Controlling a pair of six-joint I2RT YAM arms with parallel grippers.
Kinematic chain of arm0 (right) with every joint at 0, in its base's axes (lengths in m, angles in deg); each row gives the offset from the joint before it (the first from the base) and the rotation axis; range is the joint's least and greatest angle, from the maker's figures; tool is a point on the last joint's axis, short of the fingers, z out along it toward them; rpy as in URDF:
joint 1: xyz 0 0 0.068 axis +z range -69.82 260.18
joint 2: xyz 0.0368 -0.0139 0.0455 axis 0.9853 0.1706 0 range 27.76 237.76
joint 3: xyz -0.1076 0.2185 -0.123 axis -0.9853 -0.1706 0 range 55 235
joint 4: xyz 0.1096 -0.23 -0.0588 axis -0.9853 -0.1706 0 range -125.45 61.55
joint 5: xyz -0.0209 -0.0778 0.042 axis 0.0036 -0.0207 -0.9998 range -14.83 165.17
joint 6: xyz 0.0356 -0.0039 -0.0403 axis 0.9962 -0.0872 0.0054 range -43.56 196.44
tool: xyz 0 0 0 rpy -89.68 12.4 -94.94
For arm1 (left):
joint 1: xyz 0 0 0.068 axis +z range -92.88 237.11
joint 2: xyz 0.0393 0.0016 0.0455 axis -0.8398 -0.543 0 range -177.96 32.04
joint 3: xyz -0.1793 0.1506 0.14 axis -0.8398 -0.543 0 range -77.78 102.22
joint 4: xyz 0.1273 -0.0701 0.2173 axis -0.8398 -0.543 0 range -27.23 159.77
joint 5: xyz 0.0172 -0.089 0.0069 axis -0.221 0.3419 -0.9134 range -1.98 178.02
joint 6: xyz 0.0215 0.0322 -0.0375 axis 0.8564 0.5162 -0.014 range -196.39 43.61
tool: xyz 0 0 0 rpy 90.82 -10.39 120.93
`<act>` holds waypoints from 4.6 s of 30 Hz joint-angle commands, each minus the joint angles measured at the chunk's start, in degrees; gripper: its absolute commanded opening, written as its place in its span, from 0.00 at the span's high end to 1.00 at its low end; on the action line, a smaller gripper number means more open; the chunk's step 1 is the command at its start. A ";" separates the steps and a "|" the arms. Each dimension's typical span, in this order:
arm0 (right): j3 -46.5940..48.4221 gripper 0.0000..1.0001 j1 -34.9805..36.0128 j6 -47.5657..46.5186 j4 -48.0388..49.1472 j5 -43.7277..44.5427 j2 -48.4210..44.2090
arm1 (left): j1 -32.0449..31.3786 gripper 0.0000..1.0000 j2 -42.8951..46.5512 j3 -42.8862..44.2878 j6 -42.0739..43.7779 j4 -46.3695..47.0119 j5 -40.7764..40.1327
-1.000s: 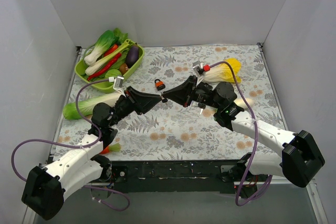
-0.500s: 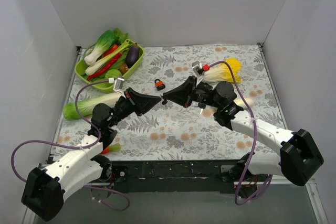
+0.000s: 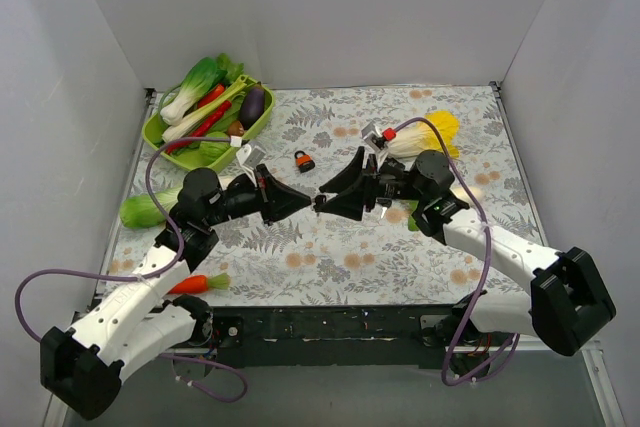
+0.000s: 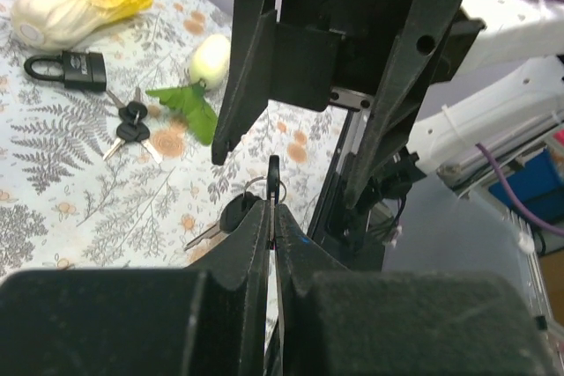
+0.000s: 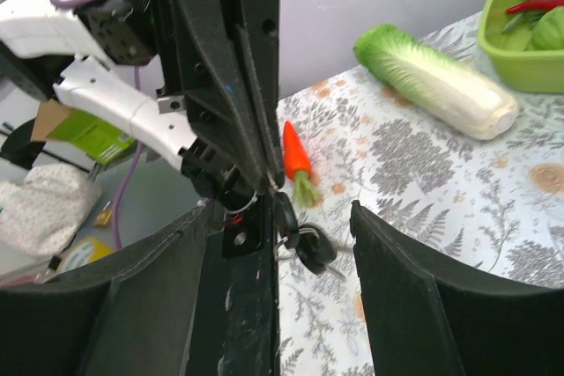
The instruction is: Unlock with the key
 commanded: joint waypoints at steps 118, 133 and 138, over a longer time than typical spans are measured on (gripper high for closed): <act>-9.11 0.99 -6.36 -13.23 -32.21 28.39 -21.98 | -0.17 0.27 -82.34 70.85 -12.32 -57.46 -60.09; -9.64 0.99 -6.36 -12.53 -32.39 28.66 -21.54 | 0.01 0.31 -79.88 66.81 -8.98 -54.40 -60.37; -9.64 0.99 -6.36 -12.53 -32.48 28.83 -21.63 | -0.08 0.34 -80.58 67.60 -7.84 -54.47 -57.99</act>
